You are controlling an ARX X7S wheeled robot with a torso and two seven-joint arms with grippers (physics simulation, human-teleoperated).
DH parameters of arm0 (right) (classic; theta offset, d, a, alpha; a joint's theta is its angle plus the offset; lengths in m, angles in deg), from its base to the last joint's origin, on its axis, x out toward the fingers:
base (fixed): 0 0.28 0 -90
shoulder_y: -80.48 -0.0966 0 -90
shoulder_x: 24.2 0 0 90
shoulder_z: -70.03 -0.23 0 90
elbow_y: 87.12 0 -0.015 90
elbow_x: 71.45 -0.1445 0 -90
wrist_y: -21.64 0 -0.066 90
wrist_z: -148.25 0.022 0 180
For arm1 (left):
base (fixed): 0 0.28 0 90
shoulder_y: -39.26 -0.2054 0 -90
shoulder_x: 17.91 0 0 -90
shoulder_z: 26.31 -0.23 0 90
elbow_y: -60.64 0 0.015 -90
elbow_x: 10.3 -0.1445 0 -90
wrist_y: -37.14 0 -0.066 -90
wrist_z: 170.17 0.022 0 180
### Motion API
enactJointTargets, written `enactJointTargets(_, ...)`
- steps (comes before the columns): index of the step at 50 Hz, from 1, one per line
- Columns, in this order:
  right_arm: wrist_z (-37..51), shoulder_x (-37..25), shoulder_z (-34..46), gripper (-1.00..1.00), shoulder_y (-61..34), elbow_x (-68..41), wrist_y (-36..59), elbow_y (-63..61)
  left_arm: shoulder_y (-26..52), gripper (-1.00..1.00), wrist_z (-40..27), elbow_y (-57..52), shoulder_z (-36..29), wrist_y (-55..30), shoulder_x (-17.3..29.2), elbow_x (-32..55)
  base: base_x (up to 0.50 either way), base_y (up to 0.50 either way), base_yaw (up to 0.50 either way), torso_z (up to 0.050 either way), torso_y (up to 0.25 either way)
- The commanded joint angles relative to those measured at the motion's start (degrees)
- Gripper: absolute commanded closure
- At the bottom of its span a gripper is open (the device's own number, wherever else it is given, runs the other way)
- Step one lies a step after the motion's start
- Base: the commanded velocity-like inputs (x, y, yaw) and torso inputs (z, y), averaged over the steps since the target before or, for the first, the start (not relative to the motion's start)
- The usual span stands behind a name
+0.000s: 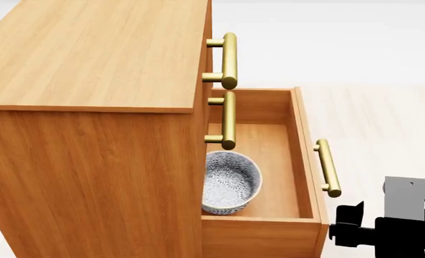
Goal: Put the bowl in the bottom drawer of the cabinet and close it.
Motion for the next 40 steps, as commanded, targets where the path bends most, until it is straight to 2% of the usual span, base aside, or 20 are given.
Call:
enactJointTargets(1,-0.2,1.0,1.4,-1.0,0.0,-0.5,-0.4,0.7,0.1,-1.0,-0.1,0.2,0.0,0.1,0.0,0.2,0.0,0.0,0.0,0.0,0.0)
enactJointTargets(40,-0.2,3.5,4.7,-1.0,1.0,-0.5,-2.8,0.5,0.1,-1.0,-0.4,0.3,-0.1,0.5,0.1,0.1,0.0,0.0,0.0,0.0,0.0)
